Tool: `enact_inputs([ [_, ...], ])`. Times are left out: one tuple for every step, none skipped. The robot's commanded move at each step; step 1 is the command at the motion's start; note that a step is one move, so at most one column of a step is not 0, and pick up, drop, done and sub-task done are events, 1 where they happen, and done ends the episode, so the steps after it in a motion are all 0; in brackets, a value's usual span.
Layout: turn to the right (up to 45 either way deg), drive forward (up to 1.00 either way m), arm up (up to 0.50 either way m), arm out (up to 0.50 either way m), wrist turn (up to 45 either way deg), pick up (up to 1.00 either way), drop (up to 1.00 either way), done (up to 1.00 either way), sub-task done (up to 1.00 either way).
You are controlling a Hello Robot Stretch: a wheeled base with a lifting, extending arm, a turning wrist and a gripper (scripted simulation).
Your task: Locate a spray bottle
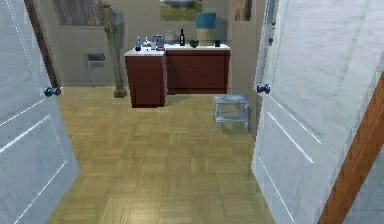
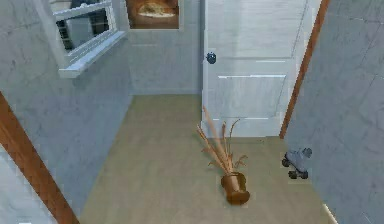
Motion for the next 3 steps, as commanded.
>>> enact_inputs([
  [-6.0, 0.0, 0.0, 0.0, 0.0, 0.0, 0.0, 0.0, 0.0],
  [0.0, 1.0, 0.0, 0.0, 0.0, 0.0, 0.0, 0.0, 0.0],
  [-3.0, 0.0, 0.0, 0.0, 0.0, 0.0, 0.0, 0.0, 0.0],
])
